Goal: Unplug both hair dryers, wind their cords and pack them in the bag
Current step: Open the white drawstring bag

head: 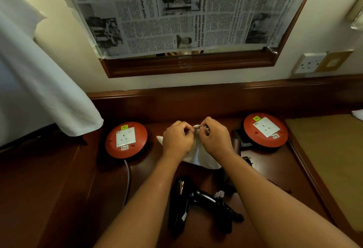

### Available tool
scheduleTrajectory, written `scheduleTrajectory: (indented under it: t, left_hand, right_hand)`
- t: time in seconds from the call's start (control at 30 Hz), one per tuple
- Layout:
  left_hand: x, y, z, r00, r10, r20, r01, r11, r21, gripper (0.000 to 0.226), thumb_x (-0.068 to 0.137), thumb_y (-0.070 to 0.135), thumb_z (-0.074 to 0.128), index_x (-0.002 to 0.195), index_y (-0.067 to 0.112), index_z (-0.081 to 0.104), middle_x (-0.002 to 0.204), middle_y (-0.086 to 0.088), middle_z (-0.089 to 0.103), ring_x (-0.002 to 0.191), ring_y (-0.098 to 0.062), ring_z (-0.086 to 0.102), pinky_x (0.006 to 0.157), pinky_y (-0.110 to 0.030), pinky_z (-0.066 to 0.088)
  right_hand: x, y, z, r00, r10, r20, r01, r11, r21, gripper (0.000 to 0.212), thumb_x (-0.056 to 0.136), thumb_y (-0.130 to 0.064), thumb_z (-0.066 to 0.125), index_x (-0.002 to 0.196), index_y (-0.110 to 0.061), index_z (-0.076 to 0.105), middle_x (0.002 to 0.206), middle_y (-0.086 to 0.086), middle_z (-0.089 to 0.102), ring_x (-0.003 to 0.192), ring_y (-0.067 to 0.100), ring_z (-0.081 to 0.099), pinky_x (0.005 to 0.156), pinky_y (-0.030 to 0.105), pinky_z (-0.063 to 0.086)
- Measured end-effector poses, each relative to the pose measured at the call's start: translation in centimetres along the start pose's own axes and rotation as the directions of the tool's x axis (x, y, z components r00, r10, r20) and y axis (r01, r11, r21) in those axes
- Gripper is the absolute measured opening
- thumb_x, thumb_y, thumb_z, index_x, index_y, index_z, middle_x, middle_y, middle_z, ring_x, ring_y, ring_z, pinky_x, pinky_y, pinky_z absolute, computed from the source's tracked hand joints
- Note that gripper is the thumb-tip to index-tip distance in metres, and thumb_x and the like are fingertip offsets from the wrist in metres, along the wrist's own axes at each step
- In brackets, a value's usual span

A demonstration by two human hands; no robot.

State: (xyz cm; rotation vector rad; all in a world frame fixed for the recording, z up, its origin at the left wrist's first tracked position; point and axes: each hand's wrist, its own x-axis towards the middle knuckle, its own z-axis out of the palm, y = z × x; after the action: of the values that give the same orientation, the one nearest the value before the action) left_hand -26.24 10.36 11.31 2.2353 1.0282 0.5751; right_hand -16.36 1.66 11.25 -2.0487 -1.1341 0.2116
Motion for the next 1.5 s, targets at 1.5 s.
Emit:
scheduleTrajectory:
  t: [1.5]
  left_hand:
    - [0.5,-0.4,-2.8,0.988,-0.020,0.156,-0.041,0.925,0.377,0.024,0.093,0.034,0.045,0.094,0.018,0.063,0.099,-0.001,0.055,0.095,-0.022,0.054,0.084,-0.040,0.039]
  right_hand:
    - [0.6,-1.7,0.2,0.991,0.129,0.019,-0.130,0.989,0.064,0.008,0.091,-0.011,0.053,0.090,-0.017,0.057,0.082,-0.003,0.059,0.073,0.014,0.057,0.059,0.028,0.049]
